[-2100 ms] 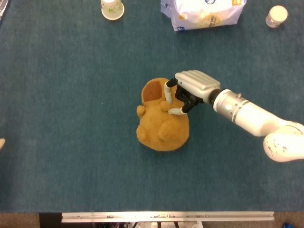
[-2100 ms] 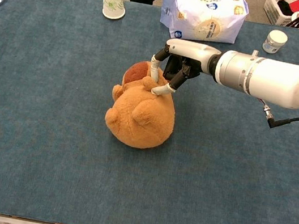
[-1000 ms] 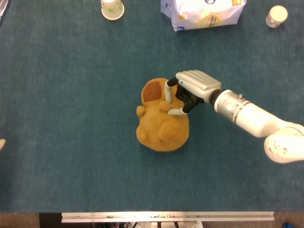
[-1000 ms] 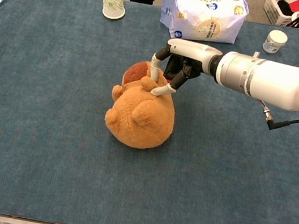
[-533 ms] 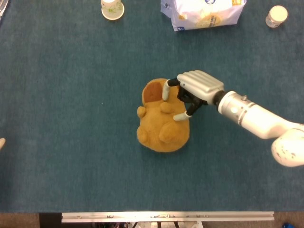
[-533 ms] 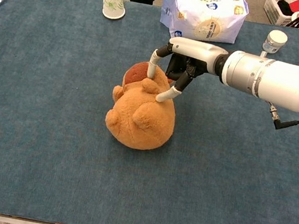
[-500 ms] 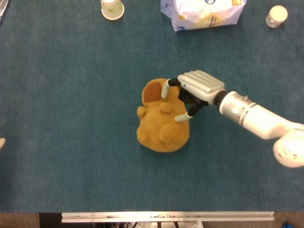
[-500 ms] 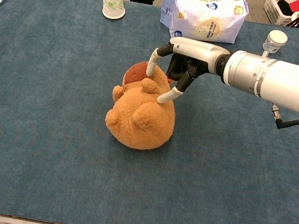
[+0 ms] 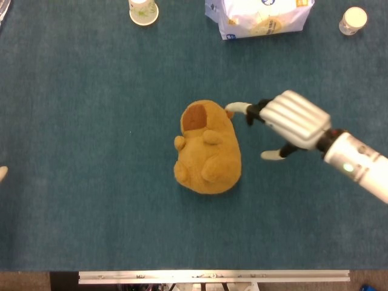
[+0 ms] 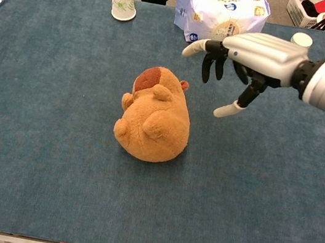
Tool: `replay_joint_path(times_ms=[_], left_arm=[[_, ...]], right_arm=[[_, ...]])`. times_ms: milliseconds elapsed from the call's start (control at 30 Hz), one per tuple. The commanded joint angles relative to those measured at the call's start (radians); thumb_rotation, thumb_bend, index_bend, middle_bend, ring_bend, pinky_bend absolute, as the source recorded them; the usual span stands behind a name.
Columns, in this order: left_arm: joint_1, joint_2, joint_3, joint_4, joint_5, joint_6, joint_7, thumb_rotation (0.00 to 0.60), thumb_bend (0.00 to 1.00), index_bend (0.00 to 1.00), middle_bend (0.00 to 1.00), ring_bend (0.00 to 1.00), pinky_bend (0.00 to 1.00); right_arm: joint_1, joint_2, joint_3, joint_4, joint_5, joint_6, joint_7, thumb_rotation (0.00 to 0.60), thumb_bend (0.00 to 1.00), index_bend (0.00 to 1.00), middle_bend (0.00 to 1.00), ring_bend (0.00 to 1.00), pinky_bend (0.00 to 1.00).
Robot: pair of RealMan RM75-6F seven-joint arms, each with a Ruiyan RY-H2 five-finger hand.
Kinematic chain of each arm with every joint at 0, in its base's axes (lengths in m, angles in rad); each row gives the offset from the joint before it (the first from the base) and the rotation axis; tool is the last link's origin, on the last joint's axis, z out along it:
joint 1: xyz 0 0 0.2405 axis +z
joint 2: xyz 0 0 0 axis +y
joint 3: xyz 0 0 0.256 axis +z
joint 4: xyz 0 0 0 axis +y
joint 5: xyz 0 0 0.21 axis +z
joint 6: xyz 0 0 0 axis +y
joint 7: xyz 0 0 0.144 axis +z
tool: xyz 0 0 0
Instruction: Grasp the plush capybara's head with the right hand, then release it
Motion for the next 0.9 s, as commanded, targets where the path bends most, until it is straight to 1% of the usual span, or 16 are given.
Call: replay_joint_path(times_ms=[33,167,300,400,600,800,900], left_arm=[[-0.013,0.011,-0.008,-0.011,-0.004,-0.013,0.004,0.6,0.1,0.56,0.6,0.47,0.62],[-0.03,0.021,-0.016,-0.023,0.003,-0.023,0.018,0.6,0.1,0.56,0.6,0.47,0.62],[-0.047,0.027,-0.027,-0.034,0.004,-0.033,0.026,0.6,0.1,0.57,0.6,0.47,0.62],[-0.062,0.028,-0.038,-0.032,-0.001,-0.041,0.027,0.6,0.1,0.57,0.6,0.47,0.62],[-0.086,0.03,-0.053,-0.027,-0.01,-0.059,0.016,0.6,0.1,0.57,0.6,0.47,0.62],[-0.1,0.019,-0.056,-0.009,-0.011,-0.069,-0.005,0.6,0.1,0.57,0.6,0.47,0.62],[-0.105,0.013,-0.057,0.0,-0.014,-0.071,-0.013,0.6,0.1,0.57,0.6,0.47,0.62]], right_arm=[[-0.171,0.066,-0.08,-0.053,-0.113,0.272,-0.314,0.6,0.0,0.26,0.41,0.37,0.59],[-0.265,0.089,-0.119,-0.041,-0.147,0.385,-0.403,0.6,0.0,0.26,0.39,0.36,0.57],[-0.335,0.102,-0.129,-0.009,-0.165,0.47,-0.44,0.6,0.0,0.3,0.39,0.36,0.56],[-0.389,0.101,-0.138,0.028,-0.18,0.53,-0.447,0.6,0.0,0.31,0.39,0.36,0.57],[-0.503,0.071,-0.164,0.109,-0.244,0.657,-0.466,0.6,0.0,0.31,0.39,0.36,0.57],[-0.597,0.045,-0.177,0.145,-0.269,0.744,-0.463,0.6,0.0,0.31,0.39,0.36,0.56],[-0.64,0.041,-0.177,0.145,-0.262,0.78,-0.462,0.6,0.0,0.31,0.39,0.36,0.57]])
